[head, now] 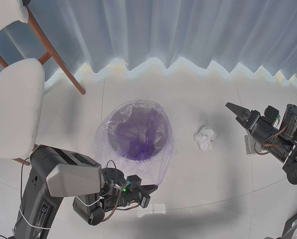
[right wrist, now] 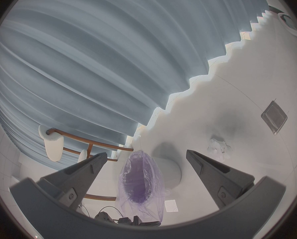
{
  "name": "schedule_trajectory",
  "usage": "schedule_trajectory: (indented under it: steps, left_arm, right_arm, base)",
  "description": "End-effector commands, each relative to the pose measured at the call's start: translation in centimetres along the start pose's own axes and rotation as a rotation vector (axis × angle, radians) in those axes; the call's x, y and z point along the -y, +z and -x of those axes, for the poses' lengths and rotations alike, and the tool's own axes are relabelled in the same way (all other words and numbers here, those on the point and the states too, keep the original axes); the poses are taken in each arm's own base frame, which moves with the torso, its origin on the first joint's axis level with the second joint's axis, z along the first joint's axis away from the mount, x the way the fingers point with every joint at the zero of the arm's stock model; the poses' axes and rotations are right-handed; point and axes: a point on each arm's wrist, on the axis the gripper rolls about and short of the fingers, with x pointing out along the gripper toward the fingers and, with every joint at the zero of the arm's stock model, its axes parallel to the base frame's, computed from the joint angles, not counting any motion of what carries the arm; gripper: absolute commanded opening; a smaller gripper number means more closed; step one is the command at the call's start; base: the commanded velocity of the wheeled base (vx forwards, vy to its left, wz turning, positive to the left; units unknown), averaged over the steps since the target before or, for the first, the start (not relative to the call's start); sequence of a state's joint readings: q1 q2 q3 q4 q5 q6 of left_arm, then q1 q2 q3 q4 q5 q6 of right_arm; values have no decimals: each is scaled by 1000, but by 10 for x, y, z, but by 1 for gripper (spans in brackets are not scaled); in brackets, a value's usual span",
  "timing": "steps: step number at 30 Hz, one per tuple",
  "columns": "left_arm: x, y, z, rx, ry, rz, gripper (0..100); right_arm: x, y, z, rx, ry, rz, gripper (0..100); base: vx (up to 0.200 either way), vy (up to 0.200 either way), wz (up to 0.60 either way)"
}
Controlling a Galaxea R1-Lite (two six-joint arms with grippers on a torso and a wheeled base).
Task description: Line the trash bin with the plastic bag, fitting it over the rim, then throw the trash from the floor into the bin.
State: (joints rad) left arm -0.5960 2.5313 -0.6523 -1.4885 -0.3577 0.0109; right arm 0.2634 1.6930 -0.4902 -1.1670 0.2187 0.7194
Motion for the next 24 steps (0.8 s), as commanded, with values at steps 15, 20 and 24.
schedule_trajectory:
  steps: [15, 20, 24]
  left_arm:
    - [1, -8, -8, 31, 52, 12, 100]
    - [17, 11, 22, 21, 31, 21, 100]
    - [25, 32, 41, 62, 23, 53, 100]
  right_arm:
    - [1, 0, -1, -1, -3, -2, 100]
    - [-2, 5, 0, 18, 9, 0, 100]
    - [-1, 8, 1, 34, 9, -1, 100]
  base:
    - [0, 0, 0]
    - [0, 0, 0]
    - [0, 0, 0]
